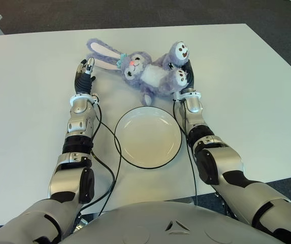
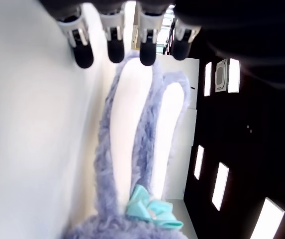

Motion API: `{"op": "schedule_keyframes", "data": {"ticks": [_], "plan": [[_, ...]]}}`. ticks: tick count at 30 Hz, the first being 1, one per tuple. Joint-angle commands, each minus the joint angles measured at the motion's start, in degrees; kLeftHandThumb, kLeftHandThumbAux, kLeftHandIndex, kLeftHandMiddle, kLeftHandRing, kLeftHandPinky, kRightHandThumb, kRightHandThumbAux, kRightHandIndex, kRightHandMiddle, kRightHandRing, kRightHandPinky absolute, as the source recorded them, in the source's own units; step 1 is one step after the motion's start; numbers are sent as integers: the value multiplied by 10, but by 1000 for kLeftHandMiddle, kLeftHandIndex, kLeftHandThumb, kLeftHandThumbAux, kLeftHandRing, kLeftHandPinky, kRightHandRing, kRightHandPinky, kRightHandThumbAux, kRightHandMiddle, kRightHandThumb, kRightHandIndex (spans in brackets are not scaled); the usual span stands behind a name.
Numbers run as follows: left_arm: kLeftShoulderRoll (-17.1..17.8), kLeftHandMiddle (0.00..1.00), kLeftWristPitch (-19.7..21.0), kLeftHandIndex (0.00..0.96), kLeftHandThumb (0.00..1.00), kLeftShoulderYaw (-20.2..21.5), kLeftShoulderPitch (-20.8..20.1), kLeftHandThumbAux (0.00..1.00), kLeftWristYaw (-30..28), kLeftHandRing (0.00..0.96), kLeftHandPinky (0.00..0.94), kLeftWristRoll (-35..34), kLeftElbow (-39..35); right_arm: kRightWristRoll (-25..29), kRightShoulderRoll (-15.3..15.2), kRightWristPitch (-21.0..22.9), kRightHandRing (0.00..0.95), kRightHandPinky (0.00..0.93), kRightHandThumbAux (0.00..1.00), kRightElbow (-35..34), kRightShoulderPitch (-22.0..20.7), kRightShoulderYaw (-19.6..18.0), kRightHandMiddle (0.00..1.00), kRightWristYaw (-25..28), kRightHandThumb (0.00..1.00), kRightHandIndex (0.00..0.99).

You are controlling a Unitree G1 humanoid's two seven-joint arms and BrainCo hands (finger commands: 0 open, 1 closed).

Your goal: Put the doll into the plate.

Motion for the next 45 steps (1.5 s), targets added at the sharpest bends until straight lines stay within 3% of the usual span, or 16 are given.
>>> {"op": "schedule_keyframes", "data": {"ticks": [1,32,45], "plan": [[-2,88,15,0,0,-3,4,376,4,60,0,4,15,14,13,21,862,865,717,26,48,-13,832,5,703,432],[-6,90,17,0,0,-2,-6,373,14,58,0,4,26,9,12,-26,853,850,708,-1,53,-23,822,-55,724,439],[-9,97,15,0,0,-1,-14,372,19,63,0,4,37,11,3,-15,857,861,707,-56,40,-25,823,-72,724,438]]}}
